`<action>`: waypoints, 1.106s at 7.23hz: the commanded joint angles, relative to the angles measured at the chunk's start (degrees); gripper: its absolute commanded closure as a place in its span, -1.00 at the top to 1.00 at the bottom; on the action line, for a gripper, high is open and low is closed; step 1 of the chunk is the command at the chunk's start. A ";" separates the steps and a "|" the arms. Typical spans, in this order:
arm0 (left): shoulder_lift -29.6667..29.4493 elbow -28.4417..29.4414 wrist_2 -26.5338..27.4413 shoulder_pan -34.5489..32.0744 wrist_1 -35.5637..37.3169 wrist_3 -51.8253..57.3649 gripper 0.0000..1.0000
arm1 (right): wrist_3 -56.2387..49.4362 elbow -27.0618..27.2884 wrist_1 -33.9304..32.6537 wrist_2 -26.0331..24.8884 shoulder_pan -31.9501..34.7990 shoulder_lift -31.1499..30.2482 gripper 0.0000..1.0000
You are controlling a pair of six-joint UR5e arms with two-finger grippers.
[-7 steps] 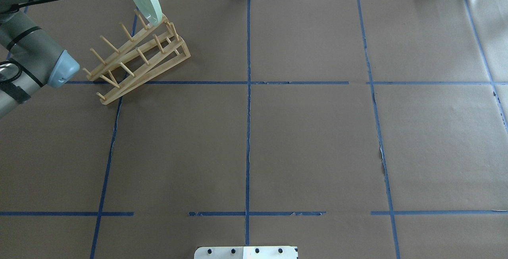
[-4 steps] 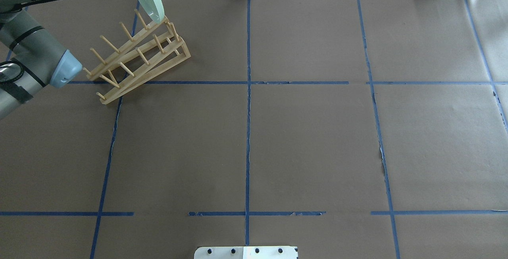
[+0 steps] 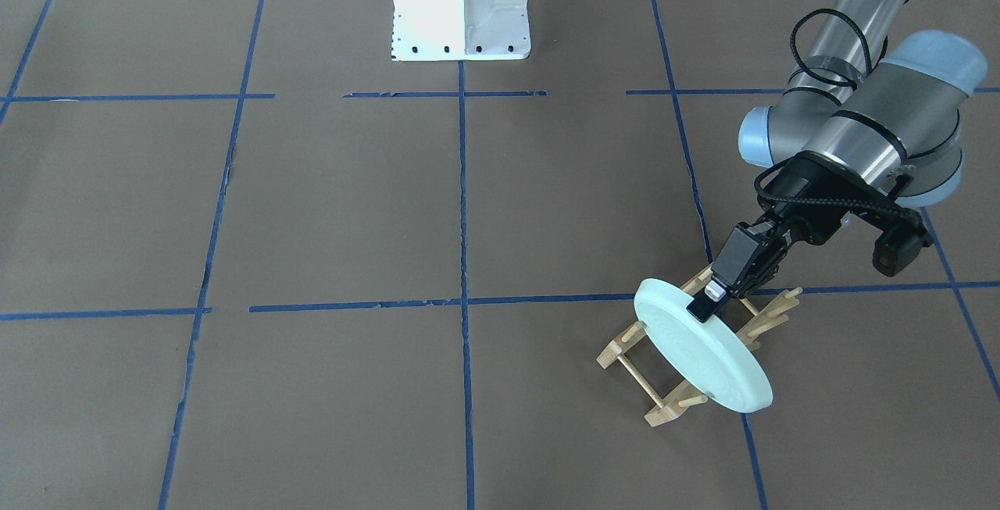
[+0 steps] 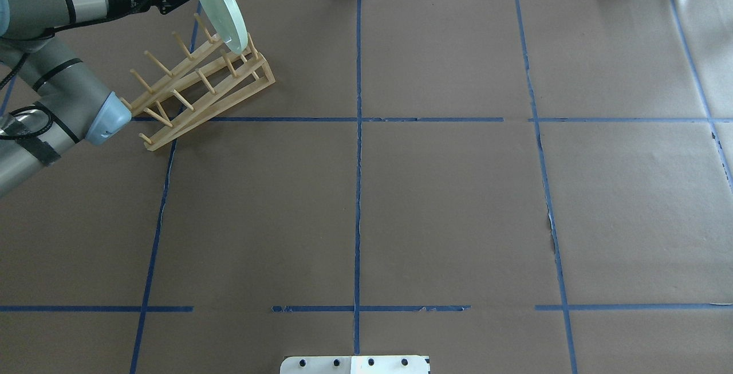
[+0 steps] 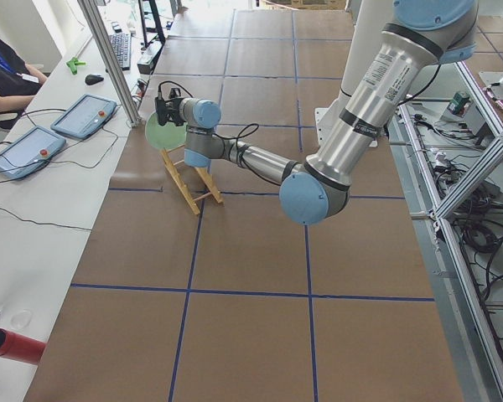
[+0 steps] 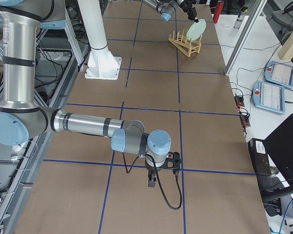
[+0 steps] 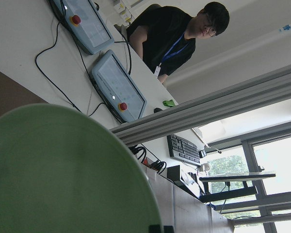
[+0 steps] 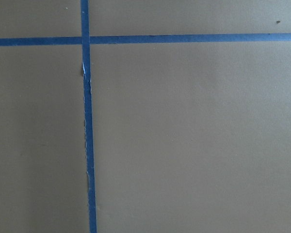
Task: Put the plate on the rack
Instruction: 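Lower the upright plate into the wooden rack slots with the left gripper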
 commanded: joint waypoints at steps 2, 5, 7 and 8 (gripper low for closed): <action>0.34 1.11 0.55 0.77 0.04 -0.04 -1.00 | 0.00 -0.06 0.03 0.00 0.00 0.00 1.00; 0.43 1.03 0.64 1.03 0.21 -0.04 0.33 | 0.00 0.03 0.03 0.00 -0.09 0.00 1.00; 0.43 -0.02 -0.06 0.95 5.02 0.39 1.00 | 0.00 -0.06 0.03 0.00 -0.09 0.00 1.00; 0.52 -1.86 -3.72 0.42 11.31 0.66 1.00 | 0.00 0.03 0.03 0.00 0.00 0.00 1.00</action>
